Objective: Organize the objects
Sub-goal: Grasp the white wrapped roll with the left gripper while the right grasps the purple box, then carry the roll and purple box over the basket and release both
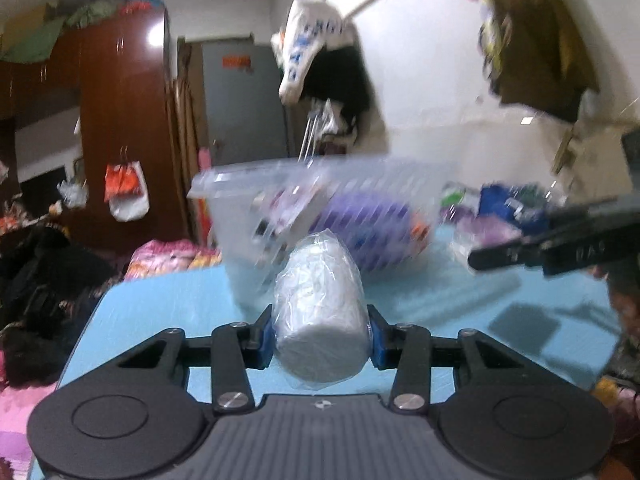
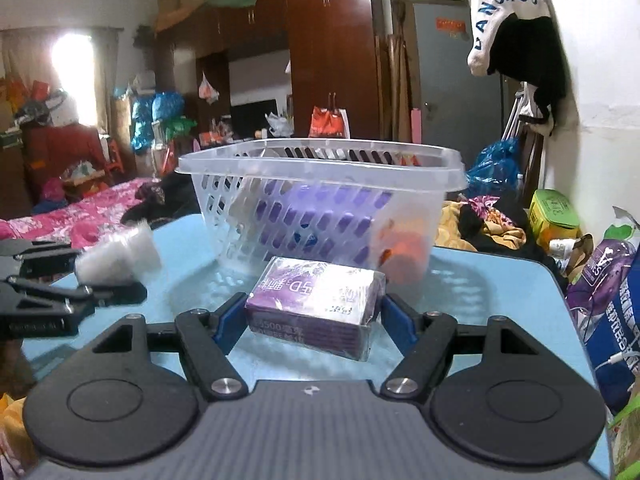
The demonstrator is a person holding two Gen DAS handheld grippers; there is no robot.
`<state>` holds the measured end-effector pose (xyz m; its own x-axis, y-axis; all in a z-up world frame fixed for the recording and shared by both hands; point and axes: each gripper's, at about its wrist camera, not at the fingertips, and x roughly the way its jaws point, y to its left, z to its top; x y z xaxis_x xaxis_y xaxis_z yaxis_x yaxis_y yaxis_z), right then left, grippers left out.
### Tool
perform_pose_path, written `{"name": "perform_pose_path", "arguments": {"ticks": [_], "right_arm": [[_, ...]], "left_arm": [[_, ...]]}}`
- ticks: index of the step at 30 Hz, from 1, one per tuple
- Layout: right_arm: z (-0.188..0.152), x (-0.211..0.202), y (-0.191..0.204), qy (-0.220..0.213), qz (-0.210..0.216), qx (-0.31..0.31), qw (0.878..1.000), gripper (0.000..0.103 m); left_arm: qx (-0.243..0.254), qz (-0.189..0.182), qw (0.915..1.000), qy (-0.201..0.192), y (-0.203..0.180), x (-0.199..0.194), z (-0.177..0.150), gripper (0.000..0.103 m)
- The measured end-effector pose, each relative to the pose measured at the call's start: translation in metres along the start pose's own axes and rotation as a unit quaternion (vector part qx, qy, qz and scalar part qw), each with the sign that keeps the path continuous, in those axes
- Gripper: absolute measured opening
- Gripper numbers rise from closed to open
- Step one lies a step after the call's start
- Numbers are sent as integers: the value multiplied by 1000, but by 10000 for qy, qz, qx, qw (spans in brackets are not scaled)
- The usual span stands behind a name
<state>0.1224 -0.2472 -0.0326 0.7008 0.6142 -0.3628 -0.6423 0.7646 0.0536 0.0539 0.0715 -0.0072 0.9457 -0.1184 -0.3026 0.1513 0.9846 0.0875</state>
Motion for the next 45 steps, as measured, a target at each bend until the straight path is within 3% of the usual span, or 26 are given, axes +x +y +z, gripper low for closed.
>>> {"name": "perform_pose_path", "arguments": {"ticks": [7,14,19,23,28,33,41,45], "right_arm": [[2,-20,-1,-407,-72,53,9991,75],[71,-18,4,-952,-192,-372,9946,75],[140,22,-2,-934,-306,-478,9940,75],[168,73,-20,-425,-580,-204,9972,75],[161,112,-38,127,-627,60,9979,75],[146,122,-43,479,-556,11,9973,75],[137,125,-41,605,-616,-6,9963,75],[135,126,-44,625,-616,-39,9961,76]], "left_arm": [[-34,-51,9988,-479,-11,-19,12,48],[-248,-9,9959,-865,11,-17,86,48],[-128,66,9992,-378,17,39,150,48],[-125,340,9993,101,26,90,173,48],[-188,573,9961,642,41,126,166,48],[-237,627,9932,947,48,140,155,48],[-292,782,9899,1148,55,155,151,48],[-399,639,9899,1203,56,160,145,52]]}}
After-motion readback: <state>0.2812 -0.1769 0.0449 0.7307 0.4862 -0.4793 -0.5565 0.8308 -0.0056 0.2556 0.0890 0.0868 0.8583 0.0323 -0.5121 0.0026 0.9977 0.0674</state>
